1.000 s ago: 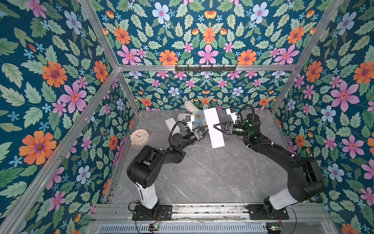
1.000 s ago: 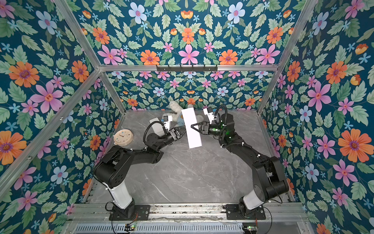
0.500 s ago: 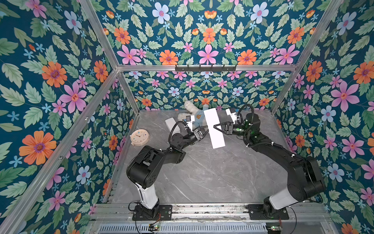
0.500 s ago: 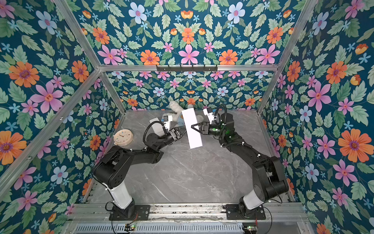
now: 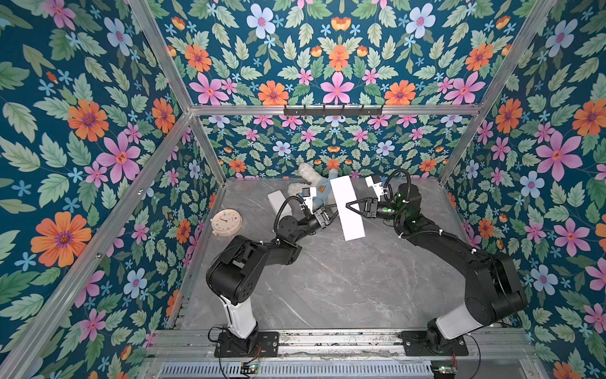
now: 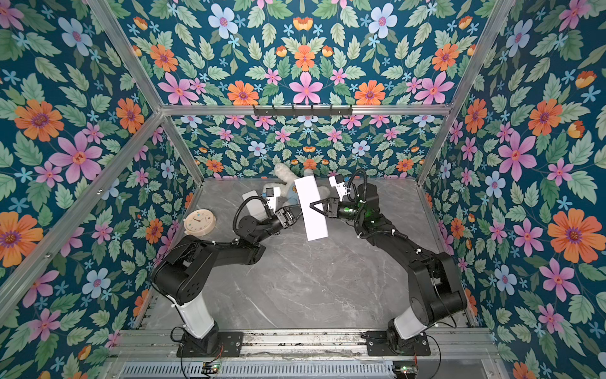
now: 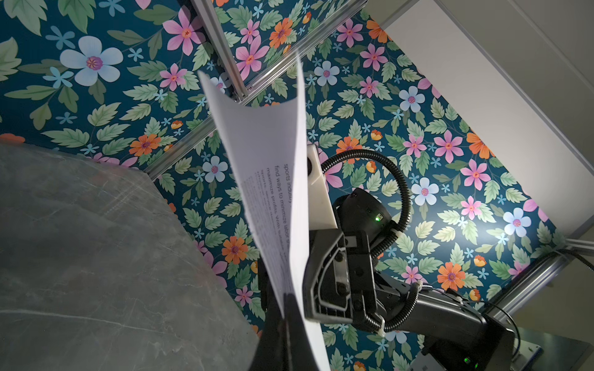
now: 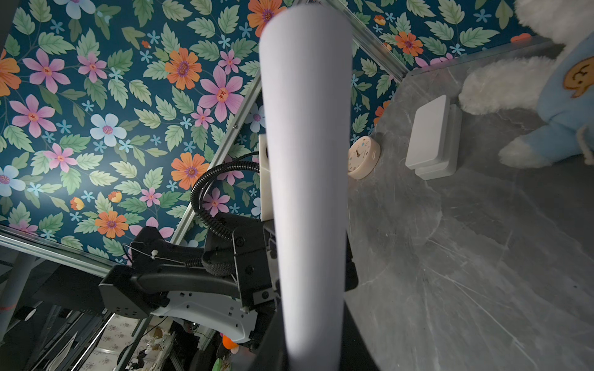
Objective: Fold the rectangular paper in half along the long edge
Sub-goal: Fold the paper.
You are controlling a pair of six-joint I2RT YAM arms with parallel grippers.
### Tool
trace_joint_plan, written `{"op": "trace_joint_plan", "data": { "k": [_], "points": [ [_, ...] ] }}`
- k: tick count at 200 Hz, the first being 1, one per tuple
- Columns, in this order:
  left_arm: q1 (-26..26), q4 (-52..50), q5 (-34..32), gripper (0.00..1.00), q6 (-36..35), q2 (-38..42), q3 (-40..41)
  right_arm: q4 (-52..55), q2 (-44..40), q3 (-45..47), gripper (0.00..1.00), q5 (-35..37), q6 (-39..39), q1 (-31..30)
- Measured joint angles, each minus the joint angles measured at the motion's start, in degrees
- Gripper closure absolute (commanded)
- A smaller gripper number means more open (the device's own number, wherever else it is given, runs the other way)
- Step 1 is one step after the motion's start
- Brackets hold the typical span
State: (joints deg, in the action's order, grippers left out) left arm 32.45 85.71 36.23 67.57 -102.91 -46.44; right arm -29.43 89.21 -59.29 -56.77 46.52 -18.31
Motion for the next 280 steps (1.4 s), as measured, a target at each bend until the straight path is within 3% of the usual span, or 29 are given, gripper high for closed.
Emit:
{"op": "trace_joint_plan", "data": {
  "k": [280],
  "points": [
    [-0.07, 0.00, -0.11, 1.00, -0.04, 0.98, 1.05, 0.04, -0.44, -0.11, 0.85, -1.01, 0.76, 0.00]
  ]
}}
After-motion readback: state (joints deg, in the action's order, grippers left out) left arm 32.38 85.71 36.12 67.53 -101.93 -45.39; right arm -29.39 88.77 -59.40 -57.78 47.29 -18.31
